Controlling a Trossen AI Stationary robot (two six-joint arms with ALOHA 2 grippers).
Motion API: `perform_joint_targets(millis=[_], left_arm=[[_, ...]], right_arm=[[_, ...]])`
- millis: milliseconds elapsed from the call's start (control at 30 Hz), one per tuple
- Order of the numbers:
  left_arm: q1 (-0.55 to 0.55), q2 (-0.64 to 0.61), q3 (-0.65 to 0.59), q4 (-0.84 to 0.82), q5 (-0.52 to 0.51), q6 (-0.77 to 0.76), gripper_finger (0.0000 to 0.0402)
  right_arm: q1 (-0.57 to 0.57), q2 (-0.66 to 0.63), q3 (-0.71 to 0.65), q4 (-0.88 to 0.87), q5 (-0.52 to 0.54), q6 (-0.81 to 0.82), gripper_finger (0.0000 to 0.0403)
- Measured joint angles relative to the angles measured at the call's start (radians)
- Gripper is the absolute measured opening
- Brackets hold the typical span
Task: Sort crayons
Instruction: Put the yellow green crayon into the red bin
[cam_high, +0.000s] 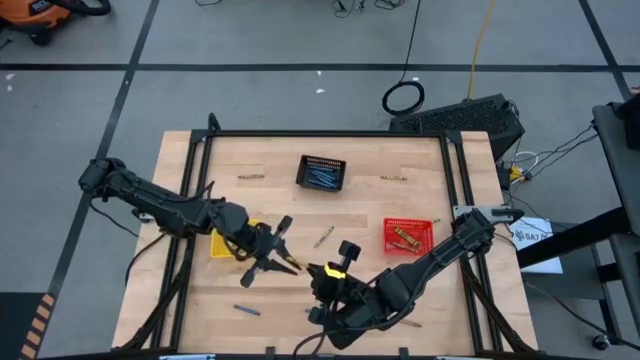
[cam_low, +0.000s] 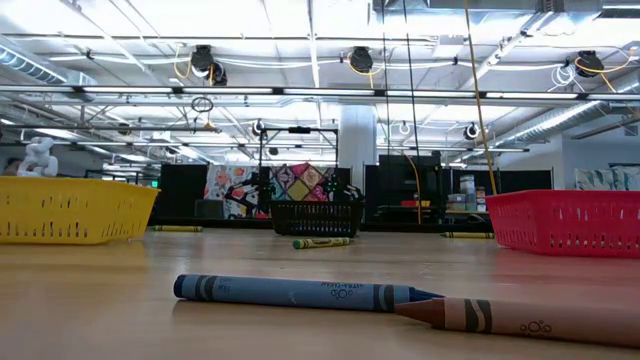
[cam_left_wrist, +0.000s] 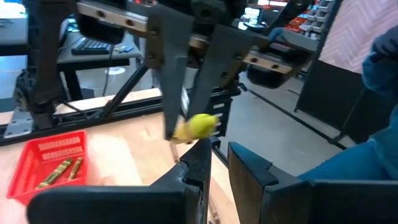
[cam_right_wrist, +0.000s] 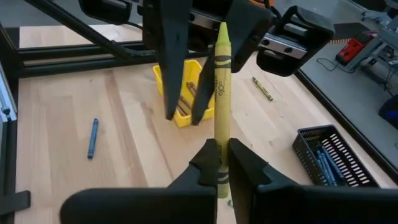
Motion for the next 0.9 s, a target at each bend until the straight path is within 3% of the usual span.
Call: perform_joint_targets(millis=[467,900], left_arm=[[0.003,0.000,0.000,-0.022,-0.089,-0.001,0.0059],[0.003,0.000,0.000,0.022,-0.094,-0.004,0.0059]], right_arm=[[0.000,0.000,0.000,0.000,0.000,0.000,0.0000],[-0.027,0.000,0.000,0.000,-0.007,0.000,0.0000]])
